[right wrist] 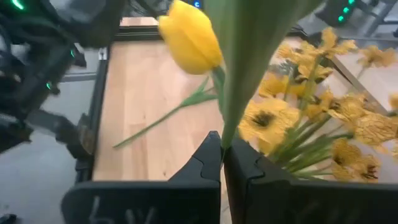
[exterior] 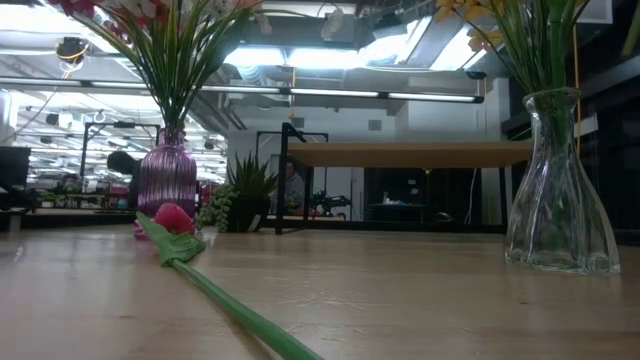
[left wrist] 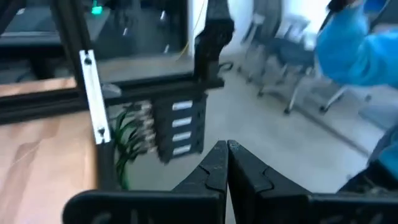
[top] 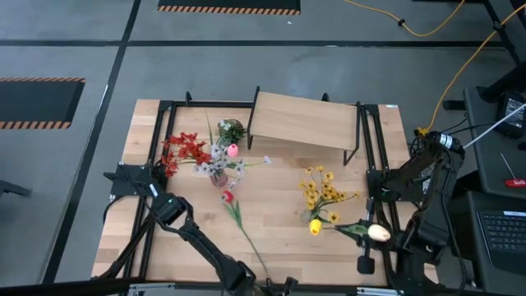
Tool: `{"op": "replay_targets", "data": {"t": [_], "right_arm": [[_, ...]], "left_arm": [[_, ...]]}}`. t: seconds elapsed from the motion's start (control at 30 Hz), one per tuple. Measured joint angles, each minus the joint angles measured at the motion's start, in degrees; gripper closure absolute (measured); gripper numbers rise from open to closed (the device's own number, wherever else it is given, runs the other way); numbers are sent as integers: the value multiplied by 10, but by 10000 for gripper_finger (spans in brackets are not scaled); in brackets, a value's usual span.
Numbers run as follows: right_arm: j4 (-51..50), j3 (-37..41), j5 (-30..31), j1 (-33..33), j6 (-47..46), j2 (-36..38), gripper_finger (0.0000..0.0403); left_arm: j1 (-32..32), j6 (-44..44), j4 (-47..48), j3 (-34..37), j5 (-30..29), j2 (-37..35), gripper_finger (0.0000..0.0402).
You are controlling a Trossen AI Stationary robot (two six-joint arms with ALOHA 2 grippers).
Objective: Pick and place flowers into a vace then onto a shelf
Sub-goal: Put the white flower into the transparent vase
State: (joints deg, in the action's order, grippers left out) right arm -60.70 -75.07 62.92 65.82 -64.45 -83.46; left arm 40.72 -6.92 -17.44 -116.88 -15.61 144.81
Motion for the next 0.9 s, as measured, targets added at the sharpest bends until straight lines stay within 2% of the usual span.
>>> {"op": "replay_targets", "data": {"t": [0.13,0.23,0.4,0.57,0.63,0.77,0.9], "right_arm": [[-6,0,0,0,-13,0,403],[-9,0,0,0,-13,0,403],[-33,0,10,-6,-13,0,403],[-56,1,26,-24,-20,0,403],[-64,1,26,-34,-25,0,403],[-73,1,6,-54,-26,4,403],[-74,1,0,-68,-25,9,403]], "left_arm": [[-17,-4,-171,91,16,2,400],[-22,-4,-242,133,9,-7,400],[-15,4,-243,199,-60,-54,400],[4,23,-245,280,-214,-118,399],[10,13,-244,312,-255,-136,400],[12,-38,-244,361,-271,-160,399],[11,-53,-244,382,-310,-165,400]]}}
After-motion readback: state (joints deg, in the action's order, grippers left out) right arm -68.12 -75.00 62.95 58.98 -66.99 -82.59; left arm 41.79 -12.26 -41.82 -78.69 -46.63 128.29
